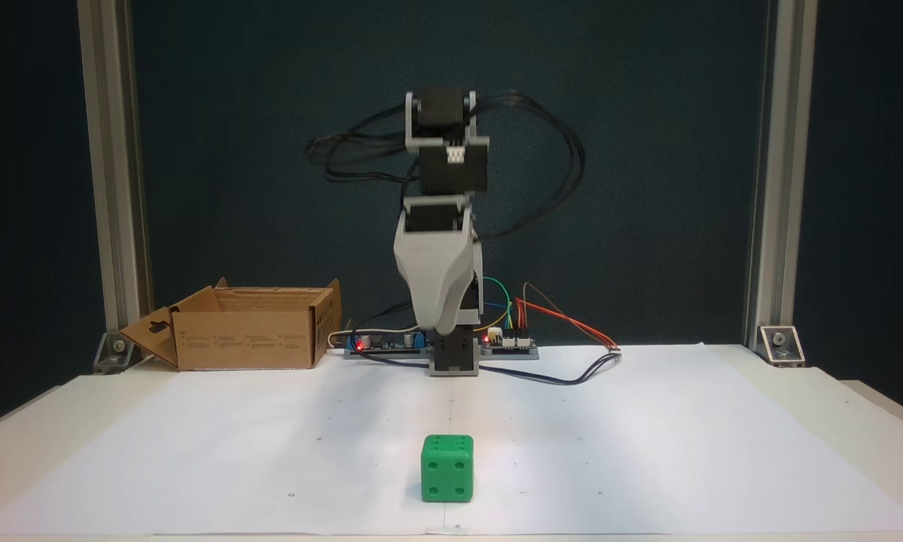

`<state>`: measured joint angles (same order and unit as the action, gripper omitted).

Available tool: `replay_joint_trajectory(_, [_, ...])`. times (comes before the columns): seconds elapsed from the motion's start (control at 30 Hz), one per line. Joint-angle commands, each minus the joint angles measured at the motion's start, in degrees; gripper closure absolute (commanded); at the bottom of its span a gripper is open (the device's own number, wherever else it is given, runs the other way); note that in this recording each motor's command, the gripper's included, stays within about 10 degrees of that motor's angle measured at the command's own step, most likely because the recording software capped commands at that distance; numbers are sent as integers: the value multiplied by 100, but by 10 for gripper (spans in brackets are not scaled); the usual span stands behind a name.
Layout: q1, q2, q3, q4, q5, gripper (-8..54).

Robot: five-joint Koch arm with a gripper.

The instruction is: Grasp a green dice and put it in the bin.

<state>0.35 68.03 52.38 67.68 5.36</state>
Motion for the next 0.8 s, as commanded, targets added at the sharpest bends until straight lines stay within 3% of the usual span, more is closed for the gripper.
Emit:
replay_joint_trajectory(0.0, [0, -35, -466, 70, 220, 22])
replay_joint_trajectory(0.77, [-105, -932, -1002, 9, 281, 21])
